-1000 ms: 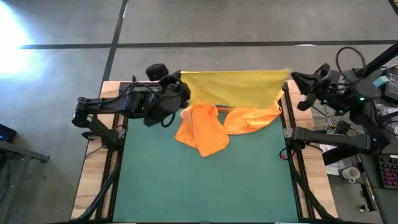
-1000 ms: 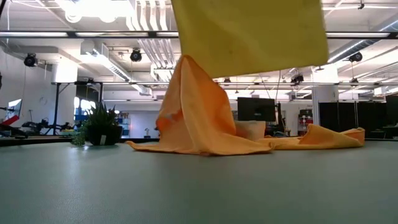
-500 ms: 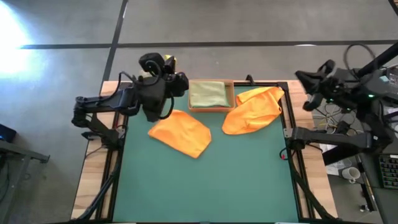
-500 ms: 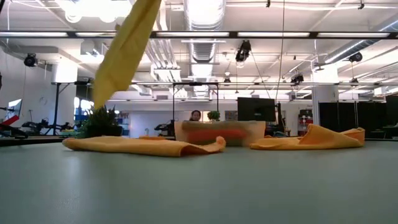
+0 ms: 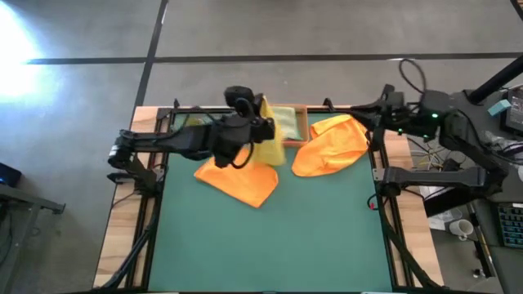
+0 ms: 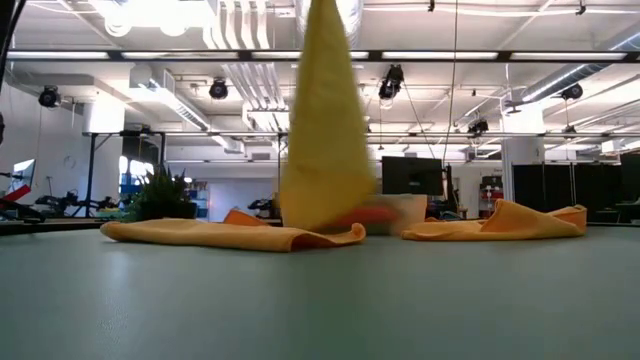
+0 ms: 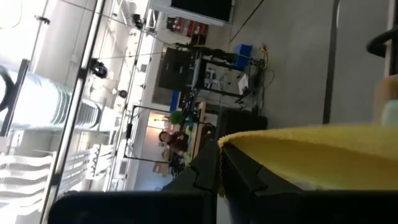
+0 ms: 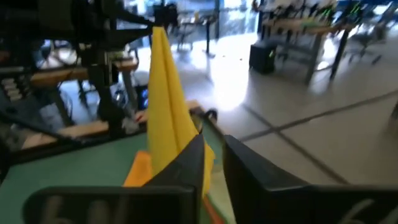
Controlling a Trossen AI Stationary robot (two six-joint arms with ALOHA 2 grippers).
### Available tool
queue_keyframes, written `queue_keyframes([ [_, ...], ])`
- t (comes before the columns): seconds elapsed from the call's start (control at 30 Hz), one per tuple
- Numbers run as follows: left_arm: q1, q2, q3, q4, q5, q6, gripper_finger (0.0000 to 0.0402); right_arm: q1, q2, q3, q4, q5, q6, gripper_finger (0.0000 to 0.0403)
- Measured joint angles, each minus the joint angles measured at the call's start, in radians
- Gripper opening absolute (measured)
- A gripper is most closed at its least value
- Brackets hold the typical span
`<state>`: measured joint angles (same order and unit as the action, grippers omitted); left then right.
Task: Fold microfiber towels
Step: Fold the yellow microfiber towel
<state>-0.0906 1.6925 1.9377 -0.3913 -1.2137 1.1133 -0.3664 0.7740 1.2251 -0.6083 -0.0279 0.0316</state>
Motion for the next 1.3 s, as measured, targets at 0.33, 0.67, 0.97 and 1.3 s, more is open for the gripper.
queue_keyframes([
  [0.33,0.015,0.122,0.000,0.068,0.000,0.002,0.0000,0.027,0.108,0.000,-0.058,-0.059,0.043,0.0158],
  [0.67,0.015,0.144,0.000,0.069,0.046,-0.005,0.0000,0.119,0.210,0.001,-0.006,0.006,-0.081,0.0160],
  [0.97,0.015,0.122,0.001,-0.018,0.127,-0.302,0.0000,0.123,0.227,0.001,0.035,0.038,-0.122,0.0138],
  [1.3,0.063,0.106,0.001,-0.219,0.438,-0.826,0.0000,0.170,0.223,0.000,0.025,0.046,-0.160,0.0136],
])
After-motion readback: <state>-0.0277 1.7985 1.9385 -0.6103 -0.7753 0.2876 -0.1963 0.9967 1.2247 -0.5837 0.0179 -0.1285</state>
